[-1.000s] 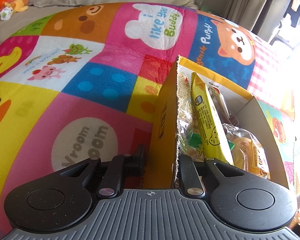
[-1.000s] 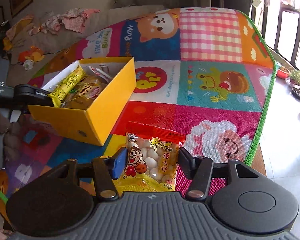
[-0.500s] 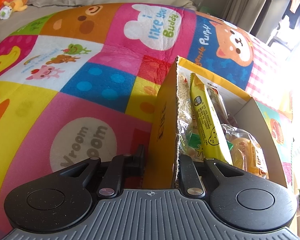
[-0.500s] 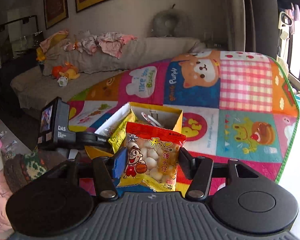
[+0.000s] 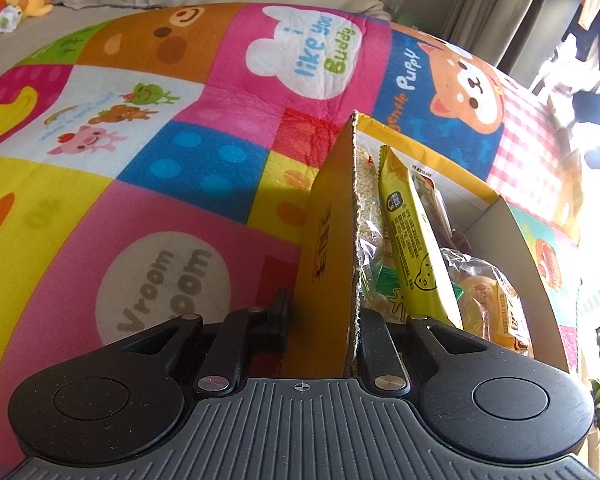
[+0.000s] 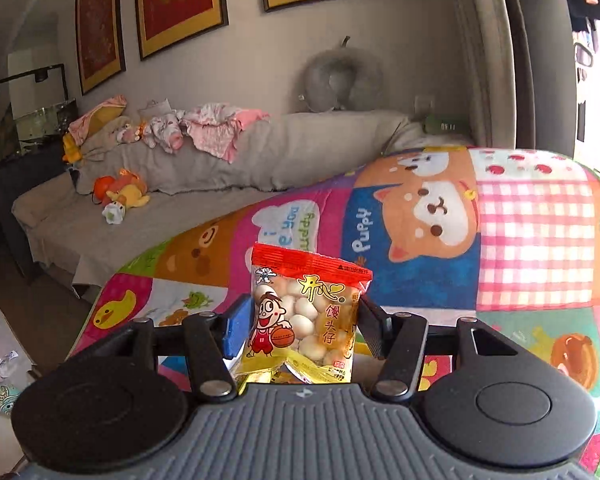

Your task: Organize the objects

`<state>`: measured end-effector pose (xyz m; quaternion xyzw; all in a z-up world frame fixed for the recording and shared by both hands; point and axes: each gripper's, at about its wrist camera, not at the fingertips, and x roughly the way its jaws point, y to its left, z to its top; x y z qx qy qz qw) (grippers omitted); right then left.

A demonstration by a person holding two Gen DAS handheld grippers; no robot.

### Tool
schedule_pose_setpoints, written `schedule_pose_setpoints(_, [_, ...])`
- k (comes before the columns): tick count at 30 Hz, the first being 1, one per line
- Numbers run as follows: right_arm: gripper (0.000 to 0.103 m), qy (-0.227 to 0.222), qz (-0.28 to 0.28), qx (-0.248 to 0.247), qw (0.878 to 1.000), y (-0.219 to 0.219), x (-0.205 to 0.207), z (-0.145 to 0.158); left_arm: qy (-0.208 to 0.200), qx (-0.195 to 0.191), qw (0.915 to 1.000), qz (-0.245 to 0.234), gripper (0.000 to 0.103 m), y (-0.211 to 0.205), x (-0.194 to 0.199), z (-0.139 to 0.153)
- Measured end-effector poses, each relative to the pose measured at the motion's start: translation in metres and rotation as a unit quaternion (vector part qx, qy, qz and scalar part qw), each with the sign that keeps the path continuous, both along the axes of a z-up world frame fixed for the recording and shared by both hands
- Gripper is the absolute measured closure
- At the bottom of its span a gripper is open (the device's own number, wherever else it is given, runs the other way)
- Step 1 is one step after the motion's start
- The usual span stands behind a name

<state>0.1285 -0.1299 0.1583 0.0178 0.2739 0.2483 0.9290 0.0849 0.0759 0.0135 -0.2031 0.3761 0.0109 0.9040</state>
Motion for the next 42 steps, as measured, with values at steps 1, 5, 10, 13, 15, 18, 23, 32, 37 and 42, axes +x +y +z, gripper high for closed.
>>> schedule_pose_setpoints(1, [0.043, 0.011, -0.006, 0.000, 1.000, 0.000, 0.004, -0.006, -0.001, 0.000, 1.0000, 0.000, 0.086, 0.000, 0.000, 0.000])
schedule_pose_setpoints(5, [0.043, 0.021, -0.009, -0.011, 1.000, -0.011, -0.005, -0.025, -0.001, 0.000, 1.0000, 0.000, 0.086, 0.000, 0.000, 0.000])
schedule_pose_setpoints(10, [0.034, 0.008, 0.019, -0.062, 0.998, -0.030, -0.045, -0.041, 0.001, -0.001, 1.0000, 0.003, 0.086, -0.001, 0.000, 0.000])
schedule_pose_setpoints(13, [0.034, 0.024, 0.049, -0.073, 0.996, -0.042, -0.068, -0.054, 0.012, 0.006, 0.9999, 0.006, 0.087, -0.003, 0.005, 0.003])
schedule_pose_setpoints(15, [0.034, 0.026, 0.064, -0.087, 0.994, -0.044, -0.082, -0.066, 0.018, 0.015, 0.9997, 0.007, 0.089, -0.009, 0.013, 0.005])
schedule_pose_setpoints(18, [0.034, 0.026, 0.058, -0.116, 0.991, -0.040, -0.084, -0.085, 0.022, 0.025, 0.9994, 0.005, 0.090, -0.023, 0.035, 0.006])
schedule_pose_setpoints(23, [0.036, 0.017, -0.009, -0.123, 0.992, -0.035, -0.051, -0.102, 0.027, 0.104, 0.9929, -0.051, 0.077, -0.040, 0.096, 0.010])
schedule_pose_setpoints(32, [0.039, 0.027, -0.073, -0.092, 0.993, -0.025, 0.007, -0.118, 0.008, 0.170, 0.9831, -0.068, 0.052, -0.009, 0.142, 0.006])
schedule_pose_setpoints(37, [0.039, 0.040, -0.093, -0.090, 0.991, -0.027, 0.015, -0.127, -0.012, 0.190, 0.9794, -0.067, 0.056, -0.019, 0.140, 0.009])
schedule_pose_setpoints(42, [0.020, 0.044, -0.107, -0.083, 0.990, -0.044, -0.005, -0.123, -0.085, 0.216, 0.9716, -0.046, 0.056, -0.025, 0.092, 0.036])
